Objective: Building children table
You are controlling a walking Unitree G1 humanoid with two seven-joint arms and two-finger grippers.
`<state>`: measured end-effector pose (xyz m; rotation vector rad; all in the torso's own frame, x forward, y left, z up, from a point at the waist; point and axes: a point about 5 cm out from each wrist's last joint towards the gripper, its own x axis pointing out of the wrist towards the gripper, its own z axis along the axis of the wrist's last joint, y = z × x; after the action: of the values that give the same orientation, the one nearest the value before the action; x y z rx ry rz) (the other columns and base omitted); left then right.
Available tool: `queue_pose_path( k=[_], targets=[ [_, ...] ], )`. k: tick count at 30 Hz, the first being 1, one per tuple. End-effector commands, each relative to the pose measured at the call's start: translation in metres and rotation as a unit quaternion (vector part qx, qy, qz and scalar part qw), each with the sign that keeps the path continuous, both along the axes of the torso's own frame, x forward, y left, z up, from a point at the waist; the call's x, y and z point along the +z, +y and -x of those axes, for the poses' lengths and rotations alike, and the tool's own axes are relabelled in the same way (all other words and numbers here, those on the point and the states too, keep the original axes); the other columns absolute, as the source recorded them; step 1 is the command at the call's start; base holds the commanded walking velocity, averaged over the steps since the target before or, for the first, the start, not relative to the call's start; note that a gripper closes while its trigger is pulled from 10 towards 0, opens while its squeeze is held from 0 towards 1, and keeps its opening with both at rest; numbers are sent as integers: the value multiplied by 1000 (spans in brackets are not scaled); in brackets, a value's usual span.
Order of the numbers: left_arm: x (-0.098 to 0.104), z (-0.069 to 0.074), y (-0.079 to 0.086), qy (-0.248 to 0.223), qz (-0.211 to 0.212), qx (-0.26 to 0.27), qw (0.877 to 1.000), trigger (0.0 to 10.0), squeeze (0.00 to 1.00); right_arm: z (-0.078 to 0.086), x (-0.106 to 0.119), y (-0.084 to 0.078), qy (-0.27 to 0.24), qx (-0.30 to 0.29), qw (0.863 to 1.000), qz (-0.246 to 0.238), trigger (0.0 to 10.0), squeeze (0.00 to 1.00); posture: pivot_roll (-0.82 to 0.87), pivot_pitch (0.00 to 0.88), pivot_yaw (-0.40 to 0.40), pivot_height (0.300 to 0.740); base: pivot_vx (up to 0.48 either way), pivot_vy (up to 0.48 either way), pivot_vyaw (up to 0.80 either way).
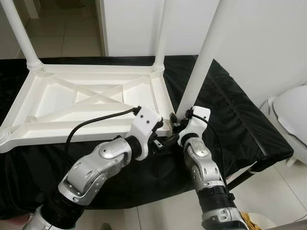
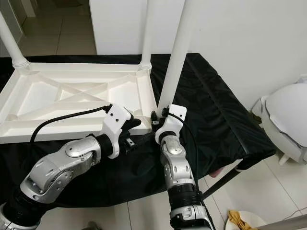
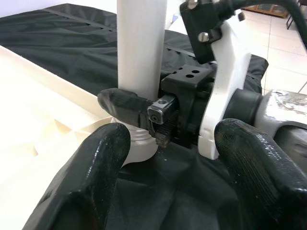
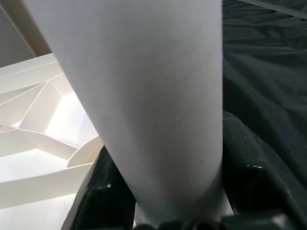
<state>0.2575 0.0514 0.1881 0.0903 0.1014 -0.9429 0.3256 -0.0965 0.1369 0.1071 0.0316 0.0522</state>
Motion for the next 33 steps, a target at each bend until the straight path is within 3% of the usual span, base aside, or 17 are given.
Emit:
queue_pose_path(
  k=[1,3,4,9,10,16,19,24,25,28,33],
  targets=[
    [-2,4,-4,15,0,-54,998,10000,0,7,-18,1,51,-18,998,-16,0,0,-10,35,-66,740,0,0,0],
    [-2,4,-4,16,1,-54,998,10000,0,7,-17,1,52,-18,998,-16,0,0,-11,37,-66,740,0,0,0],
    [-3,5,-4,16,1,-54,998,10000,0,8,-17,2,56,-15,998,-13,9647,0,-13,37,-68,740,0,0,0],
    [-3,5,-5,17,1,-55,998,10000,0,8,-18,7,62,9,998,-5,10000,0,-14,38,-70,740,0,0,0],
    [-3,5,-5,16,1,-54,998,10000,0,8,-17,7,58,20,998,-4,10000,1000,-12,37,-71,740,0,0,0],
    [-3,5,-4,17,2,-52,998,10000,0,8,-11,4,38,72,997,11,10000,1000,-10,34,-76,740,0,0,0],
    [-3,5,-3,18,2,-52,998,10000,0,4,-12,-14,34,92,994,41,10000,1000,-6,34,-76,740,0,0,0],
    [-3,6,-3,19,2,-51,998,10000,0,1,-13,-23,35,99,993,53,10000,1000,-4,35,-77,740,0,0,0],
    [-4,6,-3,19,2,-51,998,10000,0,-2,-15,-32,38,113,991,59,10000,0,-5,36,-77,740,0,0,0],
    [-4,6,-2,20,1,-51,998,10000,0,-11,-15,-54,35,144,986,83,10000,0,-3,37,-75,740,0,0,0],
    [-4,6,-1,20,1,-51,999,10000,0,-16,-10,-61,20,173,980,93,10000,0,0,39,-70,740,0,0,0]
  ],
)
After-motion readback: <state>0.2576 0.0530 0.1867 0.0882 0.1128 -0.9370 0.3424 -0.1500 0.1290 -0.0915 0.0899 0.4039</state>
